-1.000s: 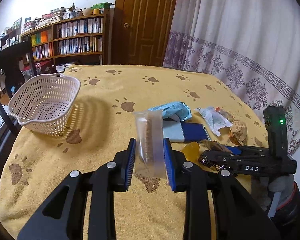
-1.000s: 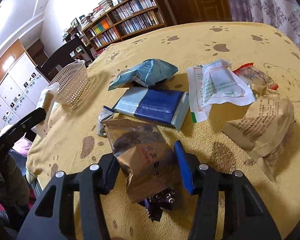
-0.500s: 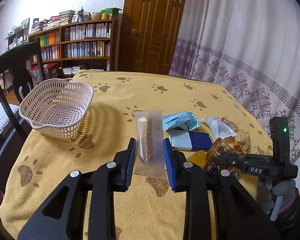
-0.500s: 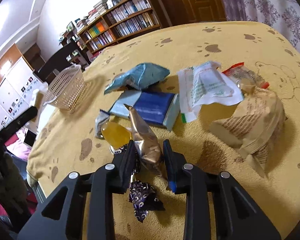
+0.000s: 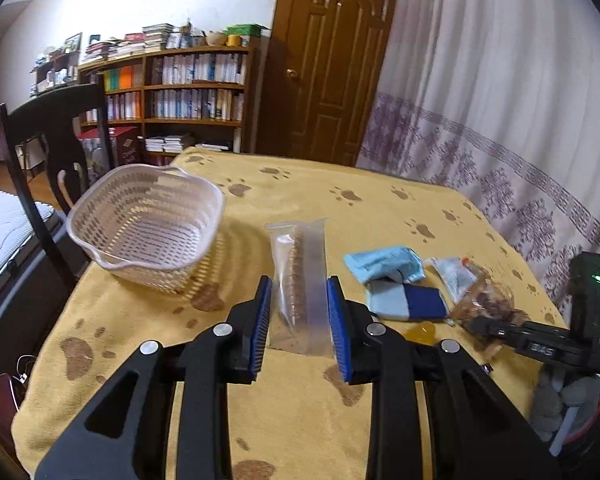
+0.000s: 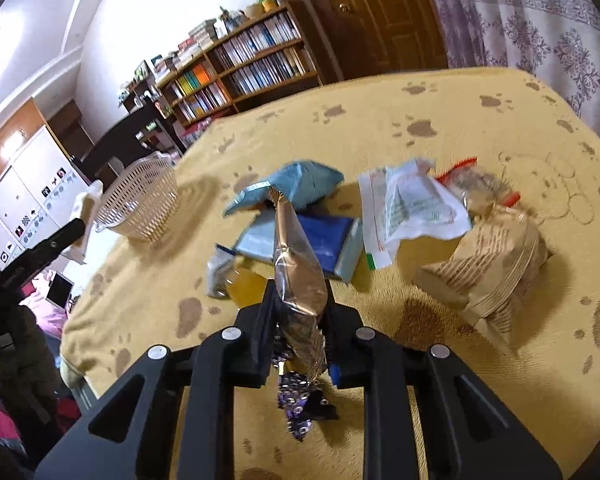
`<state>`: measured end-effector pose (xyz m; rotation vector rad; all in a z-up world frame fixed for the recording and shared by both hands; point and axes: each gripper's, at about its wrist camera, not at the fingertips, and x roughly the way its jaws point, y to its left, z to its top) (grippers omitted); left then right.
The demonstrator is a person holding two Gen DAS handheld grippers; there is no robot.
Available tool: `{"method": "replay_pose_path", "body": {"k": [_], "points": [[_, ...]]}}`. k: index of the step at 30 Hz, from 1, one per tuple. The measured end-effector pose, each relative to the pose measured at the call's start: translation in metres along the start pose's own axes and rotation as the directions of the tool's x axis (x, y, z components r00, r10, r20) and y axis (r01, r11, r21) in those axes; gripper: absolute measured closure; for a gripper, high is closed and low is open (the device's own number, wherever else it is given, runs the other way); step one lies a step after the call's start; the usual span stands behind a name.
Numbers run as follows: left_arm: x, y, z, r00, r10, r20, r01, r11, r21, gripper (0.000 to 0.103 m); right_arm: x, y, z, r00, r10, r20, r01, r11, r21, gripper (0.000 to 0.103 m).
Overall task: Organize snacks
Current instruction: 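Lift the biscuit tube with the left tool and carry it toward the white basket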
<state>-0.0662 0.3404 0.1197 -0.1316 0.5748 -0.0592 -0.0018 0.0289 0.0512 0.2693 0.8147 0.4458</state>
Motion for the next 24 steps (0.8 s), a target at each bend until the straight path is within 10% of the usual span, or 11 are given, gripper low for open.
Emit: {"method": "replay_pose_path", "body": {"k": [21,24], "points": [[0.036,0.105,0.058,0.982,0.189,0.029,-0.182,0.971,-0.153,0.075,-0.016,0.028,-0.002,0.998,0.051,0.028,-0.050,0.998,-0.038,0.083],[0.051,0.116,0.058,0.980,0.198,0.010,-0.193,0.963,-0.187,0.062,-0.015,0.030,-0.004,0.998,0.054,0.024,-0.053,0.998,-0.036,0.083]]}}
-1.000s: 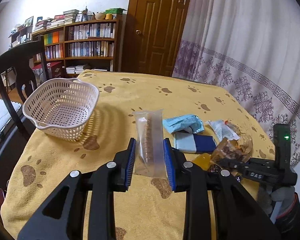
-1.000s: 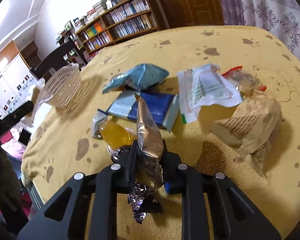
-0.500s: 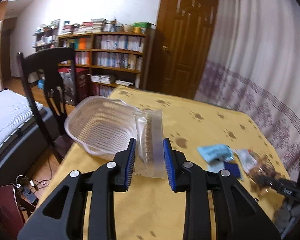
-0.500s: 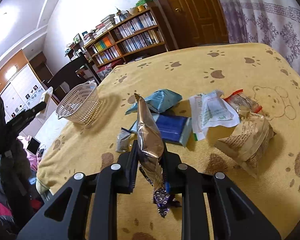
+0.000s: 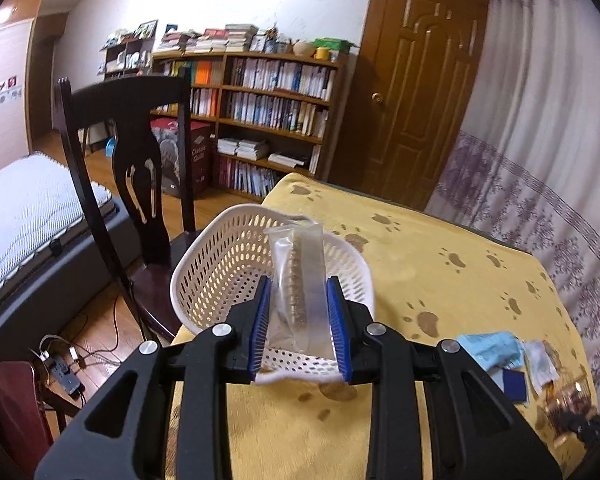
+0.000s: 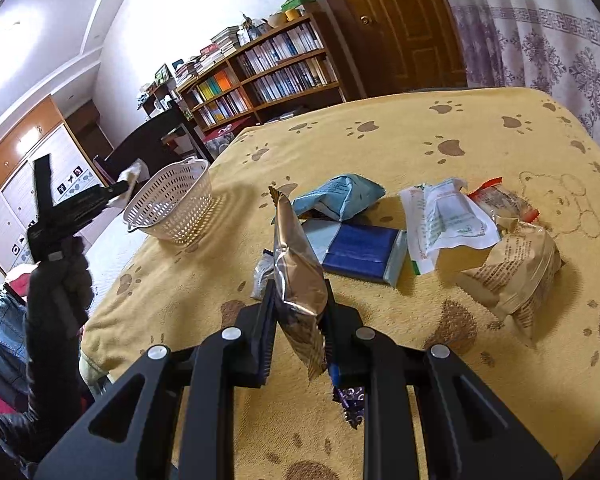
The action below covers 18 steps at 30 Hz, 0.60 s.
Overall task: Organize snacks
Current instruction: 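Lift the biscuit tube with the left tool and carry it toward the white basket, then lower the brown snack bag into the white basket and open the right tool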
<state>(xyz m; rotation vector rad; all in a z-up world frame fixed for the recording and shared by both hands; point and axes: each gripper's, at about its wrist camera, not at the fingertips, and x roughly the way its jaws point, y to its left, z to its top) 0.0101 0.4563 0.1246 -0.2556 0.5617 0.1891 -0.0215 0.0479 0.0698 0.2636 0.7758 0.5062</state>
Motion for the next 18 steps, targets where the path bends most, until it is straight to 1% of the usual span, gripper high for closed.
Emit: {"method": "replay_pose_path", "body": {"k": [1,2,5,6,7,9,11,12,15,17,18], "points": [[0.004,0.003,0.000,1.000,0.005,-0.004,-0.006,1.000,-0.019,0.048,0.001,0.001,0.000,1.000,0.001,-0.001,-0.001,1.000,0.001,0.083],[0.006,0.006,0.000,1.000,0.012,0.001,-0.012,0.999,-0.037,0.043,0.001,0.001,0.000,1.000,0.002,-0.002,-0.002,1.000,0.003,0.083],[0.004,0.013,0.001,0.999,0.023,0.026,-0.021,0.998,-0.065,0.034,0.003,0.003,-0.001,1.000,0.007,-0.005,-0.007,1.000,0.018,0.083],[0.001,0.016,0.002,0.999,0.031,0.036,-0.028,0.997,-0.069,0.024,0.003,0.003,0.000,1.000,0.009,-0.004,-0.009,1.000,0.023,0.083],[-0.002,0.017,0.002,0.997,0.049,0.055,-0.045,0.997,-0.070,0.019,0.004,0.004,0.000,1.000,0.015,-0.002,-0.014,0.999,0.032,0.083],[-0.008,0.018,0.004,0.992,0.087,0.087,-0.082,0.995,-0.052,0.017,0.004,0.006,0.003,1.000,0.027,0.005,-0.027,0.999,0.046,0.083],[-0.016,0.016,0.007,0.987,0.115,0.116,-0.113,0.993,-0.029,0.011,0.007,0.011,0.007,0.999,0.036,0.011,-0.036,0.998,0.051,0.083],[-0.023,0.016,0.009,0.980,0.137,0.145,-0.135,0.991,-0.025,0.007,0.008,0.015,0.010,0.999,0.039,0.013,-0.040,0.998,0.050,0.083],[-0.042,0.014,0.015,0.961,0.175,0.213,-0.178,0.984,-0.007,0.004,0.013,0.030,0.020,0.999,0.047,0.017,-0.048,0.999,0.027,0.082],[-0.052,0.015,0.017,0.957,0.171,0.235,-0.174,0.985,-0.008,0.003,0.019,0.046,0.031,0.998,0.058,0.018,-0.058,0.998,0.000,0.082],[-0.058,0.016,0.019,0.958,0.155,0.243,-0.156,0.988,-0.015,0.003,0.021,0.051,0.035,0.998,0.062,0.016,-0.062,0.998,-0.009,0.083]]}}
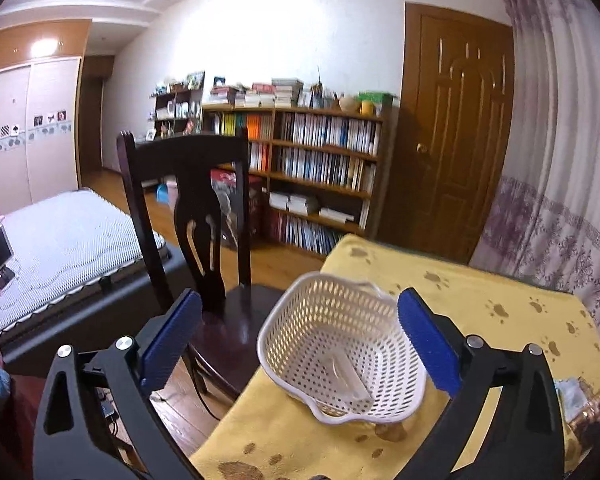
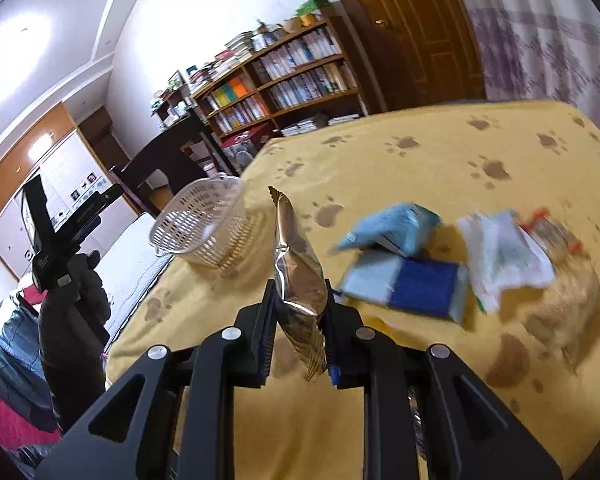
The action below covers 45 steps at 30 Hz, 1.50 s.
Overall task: Organize snacks
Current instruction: 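Lower the brown snack bag into the white basket and open the right tool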
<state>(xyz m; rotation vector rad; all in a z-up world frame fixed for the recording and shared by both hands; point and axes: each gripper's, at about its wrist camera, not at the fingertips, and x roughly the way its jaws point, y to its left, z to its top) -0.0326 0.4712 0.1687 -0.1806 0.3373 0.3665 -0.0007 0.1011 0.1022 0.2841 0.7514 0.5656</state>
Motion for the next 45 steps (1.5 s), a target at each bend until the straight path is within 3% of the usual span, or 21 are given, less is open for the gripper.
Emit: {"method": "replay_pose_path", "body": {"k": [7,12,17,26,45], "points": [[-0.012,0.014,0.008,1.000,-0.018,0.018,0.019,0.998,-0.054,0.003,0.045,0.063,0.039,0.999,0.039,-0.035,-0.043,0.993,-0.107,0.083],[-0.011,0.020,0.009,1.000,-0.003,0.020,0.004,0.998,-0.067,0.003,0.090,0.103,0.063,0.994,0.067,-0.081,-0.077,0.989,-0.126,0.083],[-0.011,0.013,0.007,0.999,-0.037,0.010,0.038,0.998,-0.057,0.003,0.132,0.127,0.080,0.988,0.080,-0.129,-0.093,0.991,-0.101,0.083],[-0.021,-0.003,0.007,0.998,-0.020,0.056,0.019,1.000,0.012,0.003,0.171,0.153,0.099,0.989,0.046,-0.143,-0.064,0.990,-0.123,0.083],[-0.025,0.006,0.012,0.997,-0.011,0.077,0.013,0.999,-0.031,0.003,0.199,0.172,0.103,0.988,0.047,-0.150,-0.066,0.990,-0.125,0.081]]}}
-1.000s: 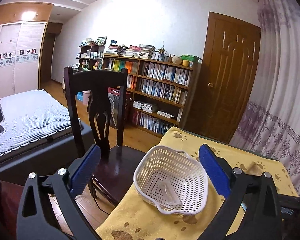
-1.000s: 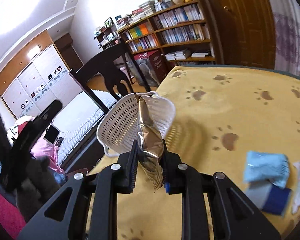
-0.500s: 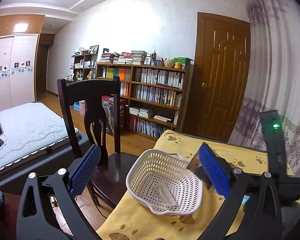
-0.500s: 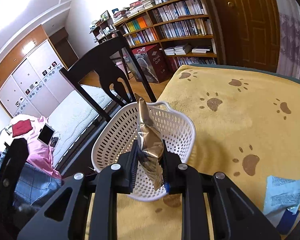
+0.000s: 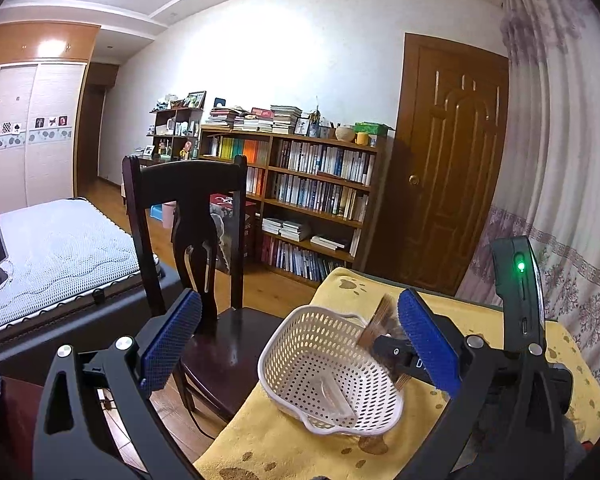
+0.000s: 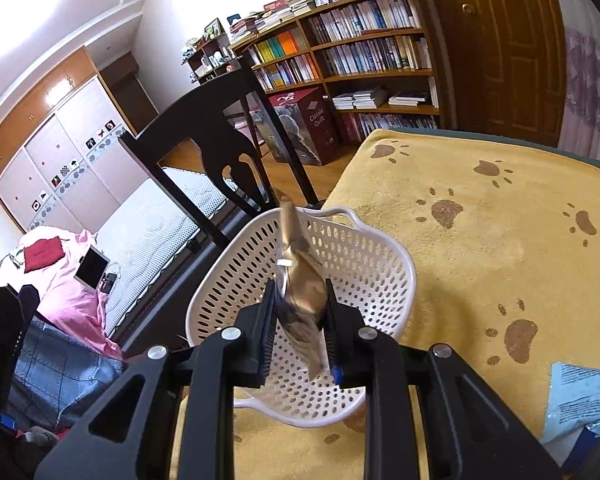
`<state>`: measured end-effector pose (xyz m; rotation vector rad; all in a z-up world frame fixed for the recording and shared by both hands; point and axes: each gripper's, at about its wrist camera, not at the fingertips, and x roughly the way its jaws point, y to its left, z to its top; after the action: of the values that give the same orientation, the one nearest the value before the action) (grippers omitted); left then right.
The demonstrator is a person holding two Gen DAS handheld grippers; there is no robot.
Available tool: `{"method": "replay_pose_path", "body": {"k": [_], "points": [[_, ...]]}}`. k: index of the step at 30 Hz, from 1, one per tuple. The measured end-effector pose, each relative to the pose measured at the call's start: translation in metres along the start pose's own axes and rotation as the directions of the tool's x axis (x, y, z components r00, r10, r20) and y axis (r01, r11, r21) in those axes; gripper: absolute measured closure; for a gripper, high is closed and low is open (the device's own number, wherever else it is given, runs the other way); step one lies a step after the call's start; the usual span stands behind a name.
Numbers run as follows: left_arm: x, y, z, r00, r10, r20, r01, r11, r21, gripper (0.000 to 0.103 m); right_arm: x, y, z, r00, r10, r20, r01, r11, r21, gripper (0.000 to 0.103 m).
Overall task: Organize snacks
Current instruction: 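Lower the brown snack bag into the white basket and open the right tool, then move the right tool back to the snacks and grasp the tan snack bag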
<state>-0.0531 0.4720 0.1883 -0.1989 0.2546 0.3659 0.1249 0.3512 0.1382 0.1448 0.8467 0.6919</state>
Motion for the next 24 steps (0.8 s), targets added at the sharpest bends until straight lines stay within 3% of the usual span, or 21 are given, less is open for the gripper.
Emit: {"method": "replay_pose_path", "body": {"k": [15,16,20,24], "points": [[-0.006,-0.001,0.002,1.000,-0.005,0.008,0.005,1.000,-0.004,0.003,-0.004,-0.003,-0.017,0.999,0.030,-0.023,-0.030,0.999,0.017,0.079],[-0.007,-0.001,0.002,1.000,-0.005,0.009,0.005,1.000,-0.005,0.003,-0.004,-0.004,-0.020,0.999,0.026,-0.025,-0.025,1.000,0.018,0.078],[-0.009,-0.001,0.003,1.000,-0.005,0.010,0.005,1.000,-0.009,0.003,-0.008,-0.006,-0.033,1.000,-0.001,-0.012,0.002,1.000,0.014,0.055],[-0.012,-0.002,0.004,1.000,-0.008,0.016,0.009,1.000,-0.005,0.003,-0.016,-0.011,-0.043,1.000,0.001,-0.001,-0.001,1.000,0.025,0.051]]}}
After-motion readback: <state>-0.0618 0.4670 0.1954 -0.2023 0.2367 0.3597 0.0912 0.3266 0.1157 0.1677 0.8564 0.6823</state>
